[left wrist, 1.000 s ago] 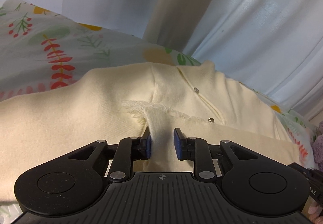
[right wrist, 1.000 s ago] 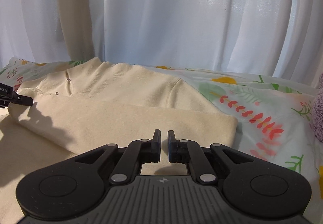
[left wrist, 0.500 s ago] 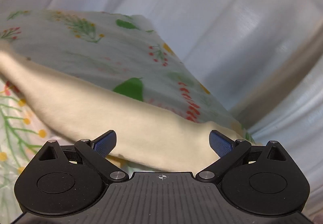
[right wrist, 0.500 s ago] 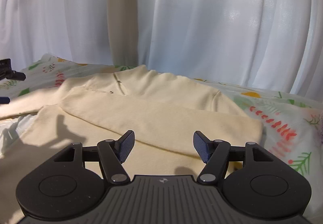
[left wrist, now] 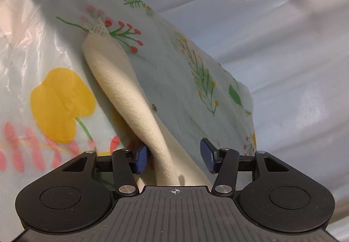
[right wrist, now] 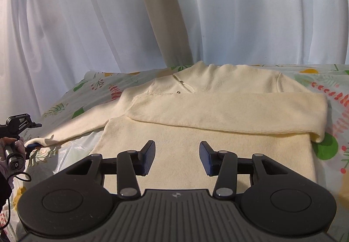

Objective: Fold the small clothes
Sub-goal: 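Fold the held sleeve across the dress body and open the left gripper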

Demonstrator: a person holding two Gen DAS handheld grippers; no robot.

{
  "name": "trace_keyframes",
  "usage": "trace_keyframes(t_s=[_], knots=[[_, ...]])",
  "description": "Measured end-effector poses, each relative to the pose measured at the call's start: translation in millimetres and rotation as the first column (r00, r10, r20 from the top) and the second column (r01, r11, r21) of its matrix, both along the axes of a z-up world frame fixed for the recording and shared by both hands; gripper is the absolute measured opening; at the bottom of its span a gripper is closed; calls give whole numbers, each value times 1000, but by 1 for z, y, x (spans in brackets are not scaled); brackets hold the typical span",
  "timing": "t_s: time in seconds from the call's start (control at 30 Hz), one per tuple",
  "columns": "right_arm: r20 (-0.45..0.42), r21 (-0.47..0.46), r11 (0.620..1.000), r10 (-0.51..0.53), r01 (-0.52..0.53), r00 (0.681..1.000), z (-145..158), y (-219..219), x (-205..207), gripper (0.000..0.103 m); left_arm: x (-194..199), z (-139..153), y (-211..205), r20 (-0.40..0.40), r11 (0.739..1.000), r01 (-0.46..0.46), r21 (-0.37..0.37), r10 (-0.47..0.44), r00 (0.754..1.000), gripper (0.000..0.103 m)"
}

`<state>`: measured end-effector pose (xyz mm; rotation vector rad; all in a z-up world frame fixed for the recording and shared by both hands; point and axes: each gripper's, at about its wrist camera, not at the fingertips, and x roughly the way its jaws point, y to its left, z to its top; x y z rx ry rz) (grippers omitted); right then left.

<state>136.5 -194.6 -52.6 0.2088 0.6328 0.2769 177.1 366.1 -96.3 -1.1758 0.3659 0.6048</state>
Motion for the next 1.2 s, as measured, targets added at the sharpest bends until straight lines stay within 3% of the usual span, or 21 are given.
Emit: trace_keyframes(t_s=[0.07, 0.1, 0.13, 0.23, 0.3, 0.37, 0.43, 0.5, 0.57, 0.6, 0.63, 0.73, 0.77, 0.8, 0.87, 1.1, 1.2], knots=[[-3, 1, 1000, 0, 0, 1000, 0, 0, 0, 44, 2, -5, 8, 2, 999, -22, -27, 23, 1000, 37], [-4, 1, 1000, -2, 2, 1000, 0, -1, 0, 44, 4, -6, 11, -9, 999, -24, -29, 24, 1000, 21], [-5, 0, 1000, -7, 7, 1000, 0, -2, 0, 44, 5, -5, 13, -25, 1000, -22, -22, 22, 999, 13], [-6, 4, 1000, -25, 25, 1000, -1, -5, 2, 44, 7, 7, 6, -26, 999, 3, 42, -1, 1000, 13], [-4, 9, 999, -42, 42, 999, -1, -9, 4, 44, 10, 32, -15, -5, 986, 64, 154, -64, 998, 13], [4, 10, 998, -58, 58, 998, 1, -12, 6, 44, 18, 60, -46, 16, 955, 159, 252, -168, 986, 13], [15, 13, 997, -75, 75, 997, 3, -15, 7, 44, 27, 88, -90, 37, 897, 278, 345, -308, 951, 13], [23, 22, 996, -90, 90, 996, 5, -18, 9, 44, 37, 108, -143, 36, 813, 398, 425, -455, 890, 14], [33, 30, 994, -106, 105, 994, 7, -22, 10, 44, 44, 114, -197, 21, 726, 499, 473, -575, 818, 22], [37, 33, 993, -114, 113, 993, 8, -23, 12, 44, 47, 111, -224, 6, 676, 558, 481, -639, 769, 44], [39, 40, 992, -120, 119, 992, 10, -26, 13, 45, 50, 103, -249, -17, 621, 623, 476, -702, 712, 62], [35, 64, 990, -127, 124, 991, 12, -32, 19, 45, 52, 68, -305, -110, 466, 814, 346, -842, 529, 62], [26, 76, 990, -123, 120, 992, 12, -34, 22, 45, 48, 56, -313, -131, 437, 849, 297, -862, 489, 62], [17, 87, 990, -117, 116, 993, 11, -35, 24, 45, 42, 47, -317, -140, 426, 866, 262, -871, 471, 61], [-2, 112, 989, -99, 98, 995, 10, -36, 30, 45, 33, 36, -310, -161, 439, 869, 226, -863, 478, 62], [-160, 263, 964, 2, 41, 987, -18, -23, 75, 45, 30, 23, -257, -220, 558, 810, 183, -779, 587, 63], [-239, 296, 954, 33, 40, 970, -37, -10, 100, 46, 29, 21, -248, -226, 583, 792, 181, -759, 610, 65]])
